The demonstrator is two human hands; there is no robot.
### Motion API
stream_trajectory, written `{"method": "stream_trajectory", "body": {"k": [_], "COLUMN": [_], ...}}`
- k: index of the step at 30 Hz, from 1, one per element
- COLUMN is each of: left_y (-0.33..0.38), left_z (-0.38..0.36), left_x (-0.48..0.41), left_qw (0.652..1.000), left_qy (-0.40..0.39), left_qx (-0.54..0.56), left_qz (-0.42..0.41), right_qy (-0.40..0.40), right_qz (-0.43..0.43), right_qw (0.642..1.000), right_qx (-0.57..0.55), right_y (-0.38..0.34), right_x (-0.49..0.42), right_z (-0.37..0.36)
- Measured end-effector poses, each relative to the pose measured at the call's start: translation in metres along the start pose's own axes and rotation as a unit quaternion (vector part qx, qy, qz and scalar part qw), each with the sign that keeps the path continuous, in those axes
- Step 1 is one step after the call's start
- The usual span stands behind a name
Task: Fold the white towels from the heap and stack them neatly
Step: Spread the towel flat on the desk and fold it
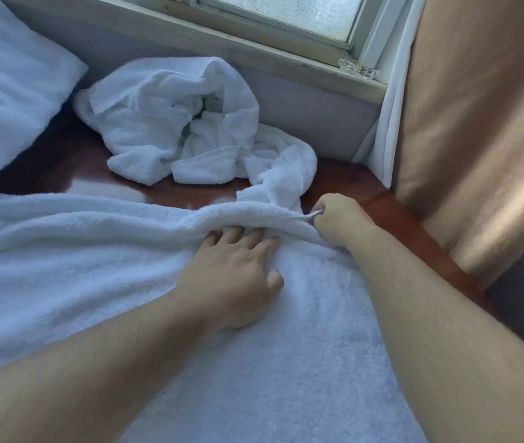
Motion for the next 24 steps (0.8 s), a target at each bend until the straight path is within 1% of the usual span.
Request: {"method": "stream_trajectory", "body": {"k": [1, 3, 4, 6, 8, 10, 11, 13, 15, 17, 18, 19, 21, 22, 23, 24], "left_y": [0.000, 0.001, 0.001, 0.000, 0.000, -0.003, -0.005, -0.006, -0.004, -0.001, -0.003, -0.007, -0.017, -0.022, -0.025, -0.026], "left_z": [0.000, 0.000, 0.000, 0.001, 0.001, 0.002, 0.004, 0.008, 0.015, 0.023, 0.027, 0.030, 0.031, 0.030, 0.029, 0.028], "left_x": [0.000, 0.000, 0.000, 0.000, 0.001, 0.003, 0.004, 0.006, 0.010, 0.012, 0.012, 0.011, 0.006, 0.004, 0.003, 0.002], "left_qw": [1.000, 1.000, 1.000, 1.000, 1.000, 0.998, 0.997, 0.997, 0.996, 0.987, 0.978, 0.966, 0.932, 0.913, 0.897, 0.889], "left_qy": [-0.002, -0.004, -0.005, -0.017, -0.027, -0.031, -0.029, -0.010, 0.024, 0.065, 0.078, 0.081, 0.067, 0.063, 0.069, 0.080], "left_qx": [0.001, 0.002, 0.002, 0.001, 0.002, 0.020, 0.030, 0.040, 0.069, 0.144, 0.193, 0.245, 0.348, 0.390, 0.418, 0.429], "left_qz": [-0.001, -0.002, -0.001, 0.005, 0.016, 0.044, 0.059, 0.070, 0.046, 0.005, -0.003, 0.010, 0.072, 0.102, 0.125, 0.138], "right_qy": [0.033, 0.116, 0.164, 0.242, 0.283, 0.309, 0.309, 0.283, 0.240, 0.238, 0.240, 0.235, 0.224, 0.225, 0.226, 0.227], "right_qz": [0.002, -0.005, -0.012, -0.024, -0.049, -0.090, -0.114, -0.144, -0.154, -0.160, -0.160, -0.158, -0.165, -0.175, -0.185, -0.191], "right_qw": [0.999, 0.989, 0.977, 0.942, 0.885, 0.806, 0.769, 0.713, 0.679, 0.664, 0.661, 0.661, 0.675, 0.689, 0.704, 0.718], "right_qx": [-0.018, -0.089, -0.133, -0.232, -0.366, -0.496, -0.548, -0.626, -0.676, -0.691, -0.693, -0.695, -0.683, -0.666, -0.647, -0.629], "right_y": [0.003, 0.013, 0.020, 0.035, 0.050, 0.069, 0.077, 0.086, 0.087, 0.088, 0.088, 0.088, 0.089, 0.091, 0.092, 0.094], "right_x": [0.002, 0.012, 0.019, 0.038, 0.061, 0.082, 0.091, 0.103, 0.110, 0.114, 0.115, 0.116, 0.119, 0.122, 0.126, 0.129], "right_z": [0.004, 0.017, 0.025, 0.041, 0.051, 0.050, 0.044, 0.024, 0.004, -0.001, 0.000, 0.002, 0.005, 0.005, 0.004, 0.002]}}
Point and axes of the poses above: each hand's wrist, its own x-axis away from the middle knuckle, its own z-axis out of the back of the hand, y = z × x, the point moved 6 cm from there along -x, towards the middle knuckle, and after that the axes turned 2 degrees about y, right-handed, at the moved point
